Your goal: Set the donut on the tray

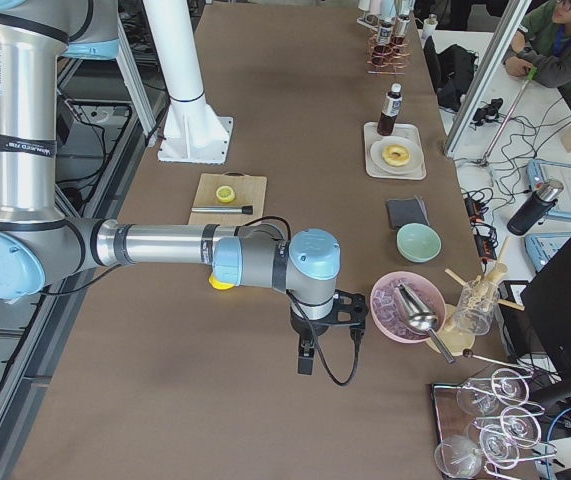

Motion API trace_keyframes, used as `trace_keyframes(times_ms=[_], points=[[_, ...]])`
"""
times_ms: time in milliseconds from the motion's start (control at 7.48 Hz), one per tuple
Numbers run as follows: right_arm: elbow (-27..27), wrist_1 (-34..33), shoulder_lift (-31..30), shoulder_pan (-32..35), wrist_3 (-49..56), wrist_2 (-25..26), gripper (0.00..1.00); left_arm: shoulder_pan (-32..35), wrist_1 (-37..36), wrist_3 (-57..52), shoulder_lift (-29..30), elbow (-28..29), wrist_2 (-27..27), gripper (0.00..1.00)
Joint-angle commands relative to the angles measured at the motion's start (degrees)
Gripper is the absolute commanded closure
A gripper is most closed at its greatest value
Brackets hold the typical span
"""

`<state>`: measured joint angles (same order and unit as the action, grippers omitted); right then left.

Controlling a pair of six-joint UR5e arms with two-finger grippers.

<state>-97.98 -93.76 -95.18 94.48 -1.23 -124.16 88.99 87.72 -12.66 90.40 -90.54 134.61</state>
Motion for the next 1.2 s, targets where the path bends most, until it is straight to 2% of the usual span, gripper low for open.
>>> trace_keyframes(times_ms=[0, 1070], points=[[0.77, 0.15, -0.01, 0.00, -0.18, 0.06, 0.00, 0.04, -0.01, 0.00, 0.04, 0.10, 0.04, 0.01], [0.77, 0.15, -0.80, 0.00, -0.09, -0.03, 0.00, -0.04, 0.25, -0.09, -1.19, -0.42, 0.22, 0.01]])
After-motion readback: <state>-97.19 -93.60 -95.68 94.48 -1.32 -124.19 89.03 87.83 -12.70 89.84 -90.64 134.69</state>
